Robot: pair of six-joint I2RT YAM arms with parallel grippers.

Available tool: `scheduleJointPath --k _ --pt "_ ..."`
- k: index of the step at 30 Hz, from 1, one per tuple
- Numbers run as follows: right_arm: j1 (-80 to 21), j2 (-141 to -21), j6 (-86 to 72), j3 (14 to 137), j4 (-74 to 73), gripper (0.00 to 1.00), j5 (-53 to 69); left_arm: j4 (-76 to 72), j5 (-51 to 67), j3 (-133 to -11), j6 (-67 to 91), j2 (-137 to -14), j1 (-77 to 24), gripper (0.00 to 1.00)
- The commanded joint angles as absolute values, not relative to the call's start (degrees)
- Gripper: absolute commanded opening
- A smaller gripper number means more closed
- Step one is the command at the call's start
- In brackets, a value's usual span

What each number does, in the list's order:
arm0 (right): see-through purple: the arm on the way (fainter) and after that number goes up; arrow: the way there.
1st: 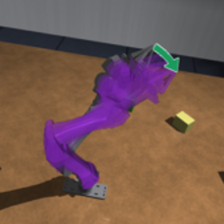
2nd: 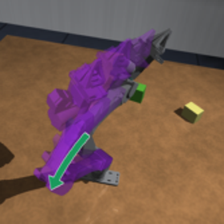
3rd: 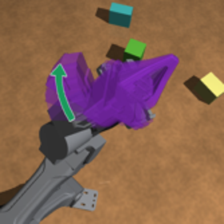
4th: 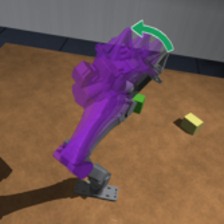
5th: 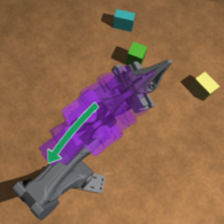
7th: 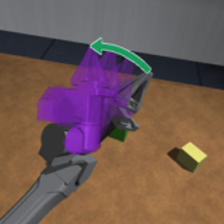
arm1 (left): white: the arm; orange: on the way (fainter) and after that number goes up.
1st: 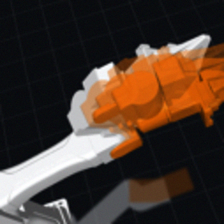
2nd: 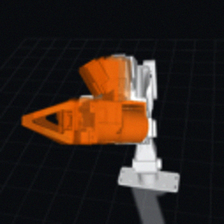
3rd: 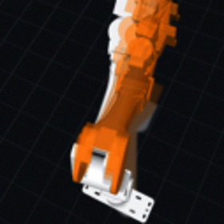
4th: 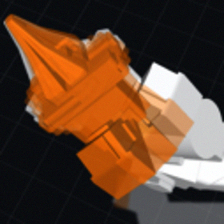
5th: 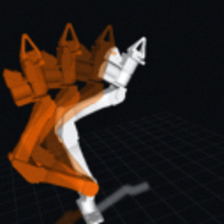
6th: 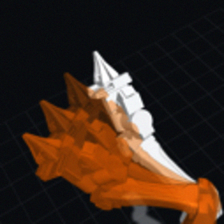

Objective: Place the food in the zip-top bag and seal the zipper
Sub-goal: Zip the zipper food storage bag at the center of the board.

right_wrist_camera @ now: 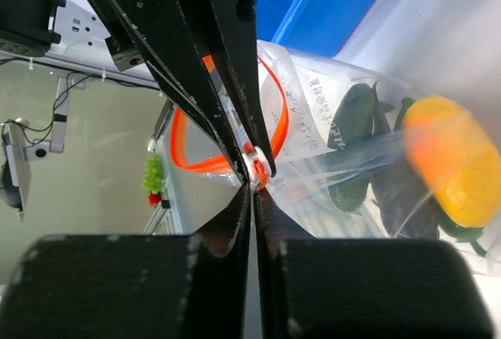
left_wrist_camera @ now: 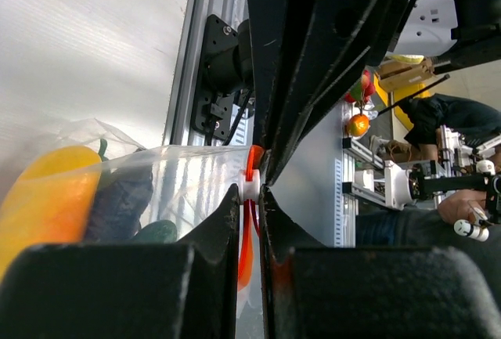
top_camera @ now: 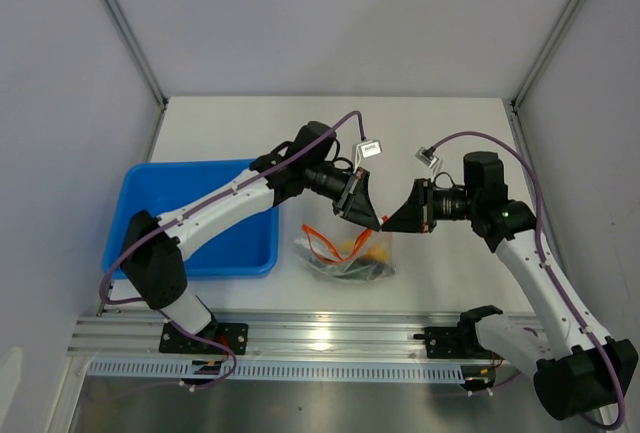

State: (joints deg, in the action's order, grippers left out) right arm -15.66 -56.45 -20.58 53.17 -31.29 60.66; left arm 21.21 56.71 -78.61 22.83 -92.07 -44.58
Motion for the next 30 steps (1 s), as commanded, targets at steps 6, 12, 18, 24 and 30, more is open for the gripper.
scheduleJointPath --k 6,12,18,24,30 --pt "-15.9 -57.1 -21.8 55.0 -26.5 0.0 62.8 21.7 59.6 -80.3 20.8 -92.5 -44.5 0.04" --pt "-14.4 -56.3 -22.5 55.6 -29.3 0.0 52.3 22.2 60.1 -79.2 21.2 -92.5 -44.5 0.04" --pt "-13.8 -56.2 -23.4 55.6 -31.2 0.0 44.9 22.2 60.0 -78.2 21.2 -91.5 -44.5 0.05" --pt "-13.5 -56.2 -25.8 56.2 -30.4 0.0 44.9 23.2 59.3 -78.0 21.2 -90.9 -44.6 0.1" --pt "-13.0 -57.4 -24.5 55.7 -28.7 0.0 54.5 26.0 58.3 -78.1 19.4 -91.2 -44.9 0.06"
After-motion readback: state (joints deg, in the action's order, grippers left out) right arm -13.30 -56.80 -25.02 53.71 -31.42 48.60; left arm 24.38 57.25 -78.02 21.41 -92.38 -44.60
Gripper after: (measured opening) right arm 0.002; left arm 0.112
